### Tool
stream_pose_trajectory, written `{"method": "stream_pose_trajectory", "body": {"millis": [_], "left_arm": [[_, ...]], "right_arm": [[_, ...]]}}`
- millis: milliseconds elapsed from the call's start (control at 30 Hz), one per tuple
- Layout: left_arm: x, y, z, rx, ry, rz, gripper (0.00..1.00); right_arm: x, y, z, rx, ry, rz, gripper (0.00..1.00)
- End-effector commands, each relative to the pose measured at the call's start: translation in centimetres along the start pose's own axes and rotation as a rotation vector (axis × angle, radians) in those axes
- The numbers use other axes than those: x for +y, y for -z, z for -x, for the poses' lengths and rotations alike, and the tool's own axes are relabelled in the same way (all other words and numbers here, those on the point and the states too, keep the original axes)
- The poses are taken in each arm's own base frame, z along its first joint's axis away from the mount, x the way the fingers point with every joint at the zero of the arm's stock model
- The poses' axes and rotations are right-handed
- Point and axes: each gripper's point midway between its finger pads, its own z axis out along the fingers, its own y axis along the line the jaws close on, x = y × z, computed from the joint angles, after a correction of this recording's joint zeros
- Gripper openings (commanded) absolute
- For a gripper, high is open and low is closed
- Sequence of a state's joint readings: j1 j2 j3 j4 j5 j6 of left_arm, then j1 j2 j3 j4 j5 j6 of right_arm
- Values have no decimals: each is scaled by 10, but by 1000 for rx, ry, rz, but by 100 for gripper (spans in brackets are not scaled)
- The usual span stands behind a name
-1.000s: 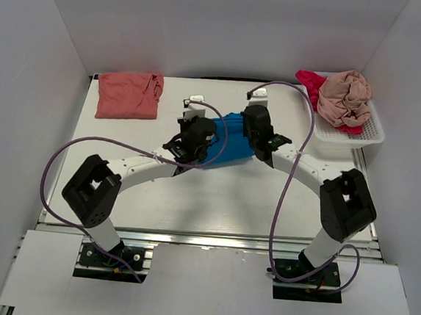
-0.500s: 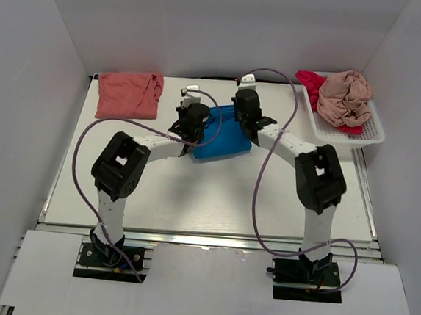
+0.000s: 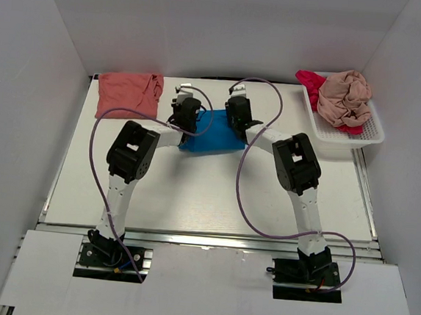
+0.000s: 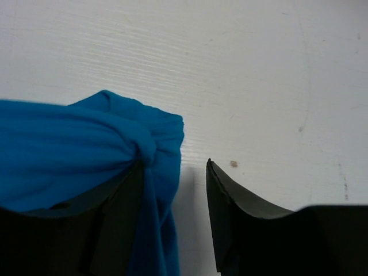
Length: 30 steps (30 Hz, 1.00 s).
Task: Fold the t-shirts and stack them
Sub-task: Fold the long partially folded tshirt into a neat square, then smooth out wrinkles on the folded tshirt
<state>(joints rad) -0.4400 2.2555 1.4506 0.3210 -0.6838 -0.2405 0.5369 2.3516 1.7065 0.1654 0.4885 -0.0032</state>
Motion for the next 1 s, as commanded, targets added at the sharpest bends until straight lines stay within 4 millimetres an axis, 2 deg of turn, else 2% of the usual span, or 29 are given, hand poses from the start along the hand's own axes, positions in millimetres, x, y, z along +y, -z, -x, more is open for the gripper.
{"method": "stream_pose_trajectory", "body": {"millis": [0, 67, 100, 133, 167, 200, 233, 267, 300, 333, 367, 400, 433, 467, 500, 567, 600, 700, 733, 833, 900, 967], "left_arm": [[-7, 1, 63, -103, 36, -26, 44], [-7, 8, 82, -125, 54, -31, 62], [-7, 17, 103, -152, 77, -53, 76], [-7, 23, 115, -167, 89, -66, 83], [-8, 30, 122, -178, 99, -76, 90], [-7, 37, 133, -193, 111, -90, 93], [-4, 51, 157, -225, 138, -104, 97], [-4, 59, 160, -215, 141, -109, 98], [-1, 65, 164, -213, 151, -104, 98], [11, 75, 176, -224, 182, -62, 98], [17, 79, 165, -182, 230, -34, 98], [25, 82, 144, -140, 237, -14, 98], [32, 96, 148, -145, 284, -27, 98], [30, 104, 148, -165, 369, -65, 97], [37, 110, 104, -111, 344, -73, 97], [33, 134, 104, -145, 433, -122, 95], [35, 138, 84, -113, 423, -112, 95], [27, 151, 50, -28, 409, -99, 93], [28, 155, 34, -2, 384, -97, 93], [19, 177, 9, 12, 337, -138, 92], [8, 195, -1, 25, 305, -194, 92], [8, 204, -19, 63, 288, -216, 92]], "right_arm": [[-24, 20, 49, -123, -56, -54, 53], [-29, 37, 62, -148, -66, -54, 55], [-26, 46, 70, -167, -69, -47, 55], [-28, 55, 76, -185, -61, -47, 56], [-32, 73, 87, -213, -65, -49, 57], [-27, 85, 93, -232, -60, -40, 58], [-27, 96, 101, -256, -60, -32, 58], [-25, 117, 111, -281, -65, -17, 58], [-26, 128, 116, -291, -73, -20, 58], [-24, 137, 116, -287, -94, -6, 59], [-24, 157, 127, -309, -108, 14, 58], [-21, 163, 118, -290, -125, 33, 59], [-19, 171, 116, -285, -132, 44, 59], [-17, 186, 120, -295, -144, 51, 58], [-16, 189, 108, -277, -129, 49, 58], [-14, 205, 107, -288, -118, 57, 58], [-11, 206, 95, -270, -103, 66, 58], [-6, 213, 83, -246, -95, 89, 56], [-6, 213, 73, -229, -86, 85, 56], [-8, 214, 51, -188, -73, 73, 55], [-10, 213, 43, -168, -62, 60, 55], [-11, 213, 37, -151, -55, 51, 55]]}}
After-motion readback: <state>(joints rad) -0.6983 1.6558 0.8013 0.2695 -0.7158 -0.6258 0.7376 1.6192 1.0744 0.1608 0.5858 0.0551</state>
